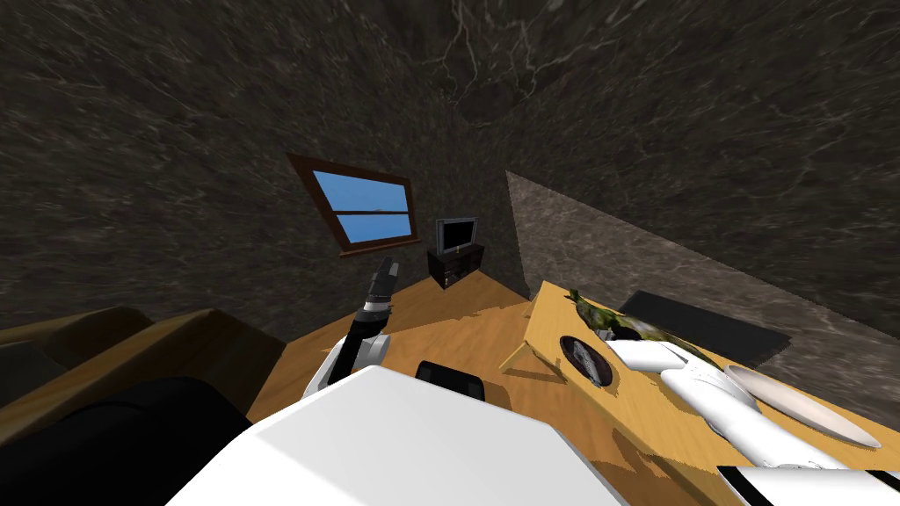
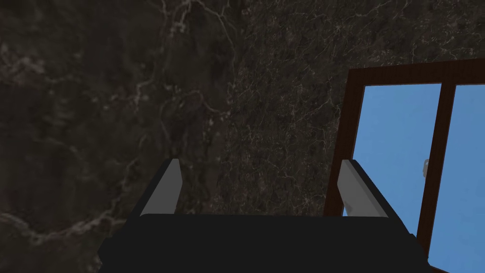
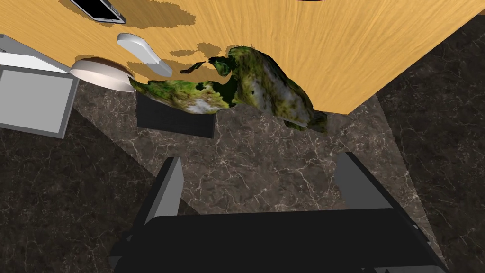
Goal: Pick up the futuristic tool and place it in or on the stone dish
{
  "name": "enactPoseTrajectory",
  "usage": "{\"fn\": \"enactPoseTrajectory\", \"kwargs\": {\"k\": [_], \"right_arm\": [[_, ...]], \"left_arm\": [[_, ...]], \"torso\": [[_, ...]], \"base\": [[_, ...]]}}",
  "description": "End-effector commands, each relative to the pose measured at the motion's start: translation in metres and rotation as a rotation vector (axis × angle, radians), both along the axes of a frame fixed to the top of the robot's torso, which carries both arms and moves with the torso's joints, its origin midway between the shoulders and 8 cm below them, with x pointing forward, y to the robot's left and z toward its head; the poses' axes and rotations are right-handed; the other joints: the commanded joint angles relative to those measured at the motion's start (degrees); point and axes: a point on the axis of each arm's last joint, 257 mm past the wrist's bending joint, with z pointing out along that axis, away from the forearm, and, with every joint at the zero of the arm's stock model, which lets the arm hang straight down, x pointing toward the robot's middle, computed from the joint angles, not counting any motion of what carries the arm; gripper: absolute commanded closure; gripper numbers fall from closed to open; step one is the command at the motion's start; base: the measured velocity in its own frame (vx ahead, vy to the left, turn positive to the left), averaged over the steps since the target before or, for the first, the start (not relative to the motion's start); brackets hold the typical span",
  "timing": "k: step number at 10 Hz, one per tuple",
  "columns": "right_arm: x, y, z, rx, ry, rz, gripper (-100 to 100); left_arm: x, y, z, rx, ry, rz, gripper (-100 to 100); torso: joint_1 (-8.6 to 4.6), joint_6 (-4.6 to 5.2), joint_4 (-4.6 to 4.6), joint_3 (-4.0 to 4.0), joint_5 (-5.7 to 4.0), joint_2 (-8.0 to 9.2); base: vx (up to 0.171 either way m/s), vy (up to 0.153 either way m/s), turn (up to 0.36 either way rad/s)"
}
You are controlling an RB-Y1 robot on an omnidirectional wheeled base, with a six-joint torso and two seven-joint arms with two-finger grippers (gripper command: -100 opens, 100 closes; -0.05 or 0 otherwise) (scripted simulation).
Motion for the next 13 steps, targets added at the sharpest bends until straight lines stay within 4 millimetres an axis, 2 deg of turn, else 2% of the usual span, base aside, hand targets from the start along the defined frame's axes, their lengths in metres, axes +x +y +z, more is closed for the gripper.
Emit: {"fn": "enactPoseTrajectory", "kwargs": {"k": [1,4,5,6,7,9,10,11,12,13], "right_arm": [[0.011,0.005,0.008,0.019,-0.004,-0.019,-100],[0.008,0.004,0.008,0.004,0.035,-0.001,-100],[0.025,0.024,0.002,0.043,0.036,-0.008,-100],[0.036,0.035,0.003,0.066,0.032,-0.003,-100],[0.040,0.036,0.012,0.081,0.029,-0.018,-100],[0.043,0.036,0.014,0.056,0.063,0.022,-100],[0.063,0.062,0.010,0.102,0.061,0.032,-100],[0.088,0.078,0.024,0.108,0.036,0.075,-100],[0.080,0.072,0.021,0.106,0.061,0.077,-100],[0.084,0.076,0.025,0.103,0.075,0.097,-100]], "left_arm": [[0.000,0.000,0.000,0.000,0.000,0.000,0],[0.000,0.000,0.000,0.000,0.000,0.000,0],[0.000,0.000,0.000,0.000,0.000,0.000,0],[0.000,0.000,0.000,0.000,0.000,0.000,0],[0.000,0.000,0.000,0.000,0.000,0.000,0],[0.000,0.000,0.000,0.000,0.000,0.000,0],[0.000,0.000,0.000,0.000,0.000,0.000,0],[0.000,0.000,0.000,0.000,0.000,0.000,0],[0.000,0.000,0.000,0.000,0.000,0.000,0],[0.000,0.000,0.000,0.000,0.000,0.000,0]], "torso": [[0.00,0.00,0.00,0.00,0.00,0.00],[0.14,0.01,-0.07,-0.19,0.04,-0.34],[0.17,0.00,-0.08,-0.21,0.04,-0.37],[-0.02,0.06,-0.05,-0.10,0.01,-0.16],[-0.08,0.01,-0.01,-0.02,-0.01,-0.03],[0.15,0.01,-0.05,-0.12,0.04,-0.23],[0.19,0.01,-0.06,-0.17,0.05,-0.30],[0.01,0.04,-0.05,-0.11,0.01,-0.17],[-0.01,0.00,-0.01,-0.04,0.01,-0.07],[0.06,0.02,-0.02,-0.06,0.02,-0.12]], "base": [[-0.055,-0.029,0.024],[0.006,-0.003,0.005],[-0.065,-0.054,-0.215],[-0.099,-0.069,-0.115],[-0.057,-0.027,0.023],[-0.007,0.006,0.008],[-0.061,-0.052,-0.208],[-0.090,-0.055,-0.105],[-0.050,-0.026,0.009],[-0.013,-0.007,0.006]]}}
